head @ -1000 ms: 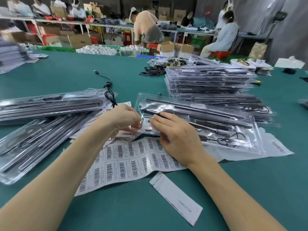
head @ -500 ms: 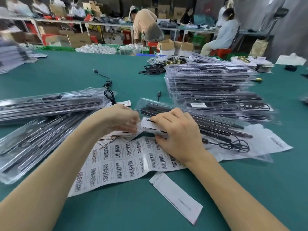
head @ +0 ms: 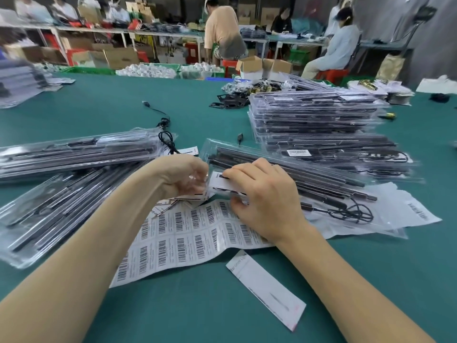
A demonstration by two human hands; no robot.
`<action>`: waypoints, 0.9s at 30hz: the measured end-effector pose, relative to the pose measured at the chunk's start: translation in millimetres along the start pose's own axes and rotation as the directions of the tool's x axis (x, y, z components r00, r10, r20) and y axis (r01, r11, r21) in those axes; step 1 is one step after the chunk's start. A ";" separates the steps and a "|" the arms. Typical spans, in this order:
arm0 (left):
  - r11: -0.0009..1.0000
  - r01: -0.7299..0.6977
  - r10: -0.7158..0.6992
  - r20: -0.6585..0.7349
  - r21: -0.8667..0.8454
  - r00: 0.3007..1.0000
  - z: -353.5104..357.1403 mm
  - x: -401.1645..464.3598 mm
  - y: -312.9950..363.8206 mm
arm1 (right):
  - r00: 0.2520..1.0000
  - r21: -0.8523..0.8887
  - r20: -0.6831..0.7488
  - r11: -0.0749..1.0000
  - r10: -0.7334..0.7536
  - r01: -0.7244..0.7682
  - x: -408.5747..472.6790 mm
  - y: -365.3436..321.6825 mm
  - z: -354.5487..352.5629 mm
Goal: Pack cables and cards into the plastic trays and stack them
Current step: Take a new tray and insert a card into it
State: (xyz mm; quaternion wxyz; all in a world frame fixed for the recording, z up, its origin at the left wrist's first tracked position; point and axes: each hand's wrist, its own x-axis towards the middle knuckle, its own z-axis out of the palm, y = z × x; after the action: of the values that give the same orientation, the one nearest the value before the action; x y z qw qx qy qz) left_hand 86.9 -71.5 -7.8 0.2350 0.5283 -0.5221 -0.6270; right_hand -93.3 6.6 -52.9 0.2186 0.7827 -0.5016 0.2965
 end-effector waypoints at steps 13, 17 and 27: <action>0.997 -0.047 0.045 -0.030 -0.065 0.999 -8.0 4.6 2.8 | 0.991 0.033 -0.010 0.991 0.133 -0.133 -0.9 5.0 -0.3; 0.993 -0.053 0.047 -0.067 -0.101 0.997 -14.3 1.9 4.6 | 0.980 -0.028 0.039 0.980 0.197 -0.196 -3.5 13.4 -3.5; 0.488 -0.394 0.440 0.171 0.779 0.882 -19.8 -1.0 -5.5 | 0.960 0.069 0.217 0.979 0.175 -0.194 -4.5 17.8 -6.2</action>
State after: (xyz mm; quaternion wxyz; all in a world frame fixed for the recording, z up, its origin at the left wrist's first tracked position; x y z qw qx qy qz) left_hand 106.7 -76.8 -10.3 0.1329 0.4497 -0.8506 -0.2379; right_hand -112.5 6.4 -50.6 0.1008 0.7683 -0.5789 0.2537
